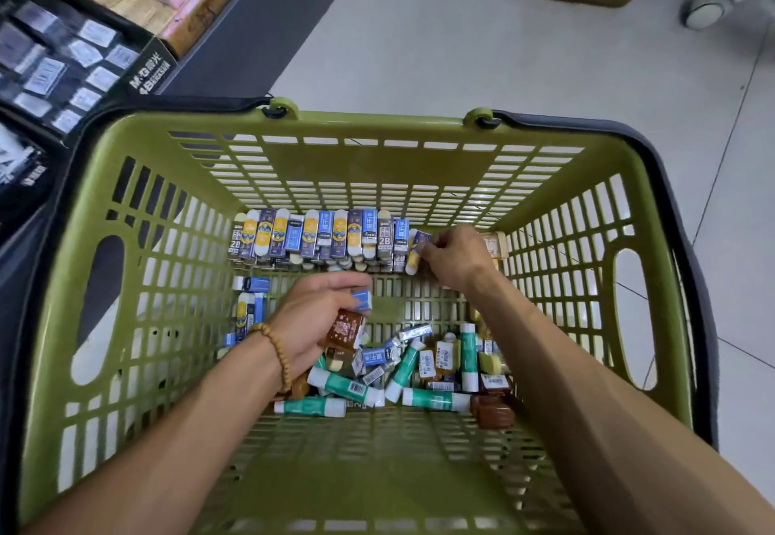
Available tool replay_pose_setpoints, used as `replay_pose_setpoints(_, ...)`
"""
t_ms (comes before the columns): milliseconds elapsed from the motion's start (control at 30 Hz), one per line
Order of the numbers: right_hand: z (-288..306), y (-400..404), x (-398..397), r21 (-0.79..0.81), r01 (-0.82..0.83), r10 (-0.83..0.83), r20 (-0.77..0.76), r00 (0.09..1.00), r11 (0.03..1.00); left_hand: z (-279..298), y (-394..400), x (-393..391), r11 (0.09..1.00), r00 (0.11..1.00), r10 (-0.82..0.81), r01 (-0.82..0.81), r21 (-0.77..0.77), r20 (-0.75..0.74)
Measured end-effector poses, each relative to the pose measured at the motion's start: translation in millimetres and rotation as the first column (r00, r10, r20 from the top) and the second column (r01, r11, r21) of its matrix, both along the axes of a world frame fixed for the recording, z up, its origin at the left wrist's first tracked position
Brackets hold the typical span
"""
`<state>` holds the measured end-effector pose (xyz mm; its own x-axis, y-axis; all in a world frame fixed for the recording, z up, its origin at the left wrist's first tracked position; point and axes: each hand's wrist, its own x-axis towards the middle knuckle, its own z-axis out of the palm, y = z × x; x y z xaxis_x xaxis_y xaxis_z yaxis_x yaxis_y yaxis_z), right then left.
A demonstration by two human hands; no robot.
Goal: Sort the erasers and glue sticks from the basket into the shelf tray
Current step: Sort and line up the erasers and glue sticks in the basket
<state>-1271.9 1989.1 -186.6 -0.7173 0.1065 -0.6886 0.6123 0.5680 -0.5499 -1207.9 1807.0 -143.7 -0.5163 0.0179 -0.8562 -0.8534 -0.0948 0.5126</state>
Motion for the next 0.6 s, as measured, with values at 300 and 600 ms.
replay_pose_setpoints(300,1,1,6,0.144,0.004,0.023,-0.188,0.982,0.99,5,0,6,1.0,0.991,-0.028,0.028,-0.004,-0.133)
replay_pose_setpoints(600,60,-1,43,-0.524,0.038,0.019,0.103,0.995,0.851,8,11,3,0.988,0.959,-0.028,-0.016,-0.152,-0.281)
